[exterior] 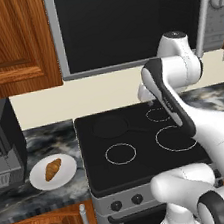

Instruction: Pick the croissant and place it on the pan. Then turn on the stove to warm the croissant.

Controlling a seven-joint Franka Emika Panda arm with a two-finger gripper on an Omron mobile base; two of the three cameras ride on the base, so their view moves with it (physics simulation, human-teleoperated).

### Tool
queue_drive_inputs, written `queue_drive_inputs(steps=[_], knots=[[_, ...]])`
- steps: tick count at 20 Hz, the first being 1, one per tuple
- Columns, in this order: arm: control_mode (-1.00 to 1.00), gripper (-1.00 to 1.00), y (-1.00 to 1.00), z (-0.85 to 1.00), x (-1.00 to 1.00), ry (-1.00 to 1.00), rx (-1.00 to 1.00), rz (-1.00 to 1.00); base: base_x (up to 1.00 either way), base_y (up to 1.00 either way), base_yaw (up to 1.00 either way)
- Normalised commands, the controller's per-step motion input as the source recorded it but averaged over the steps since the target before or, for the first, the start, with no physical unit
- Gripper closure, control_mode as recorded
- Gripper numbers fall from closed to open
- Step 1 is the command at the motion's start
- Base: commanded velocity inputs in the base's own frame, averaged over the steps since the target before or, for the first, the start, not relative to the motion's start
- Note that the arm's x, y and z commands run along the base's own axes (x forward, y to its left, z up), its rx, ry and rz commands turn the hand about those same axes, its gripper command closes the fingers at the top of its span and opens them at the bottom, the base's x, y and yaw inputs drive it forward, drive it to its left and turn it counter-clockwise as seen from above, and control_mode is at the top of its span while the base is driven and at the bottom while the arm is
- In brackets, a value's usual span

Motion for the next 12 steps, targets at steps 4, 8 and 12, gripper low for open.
queue_drive_inputs(steps=[4, 8, 12], knots=[[-1.0, -1.0, 0.09, -0.09, -0.36, 0.0, 0.0, 0.0, 0.0, 0.0, 0.0], [-1.0, -1.0, 0.14, -0.15, -0.42, 0.0, 0.0, 0.0, 0.0, 0.0, 0.0], [-1.0, -1.0, 0.22, -0.18, -0.4, 0.0, 0.0, 0.0, 0.0, 0.0, 0.0]])
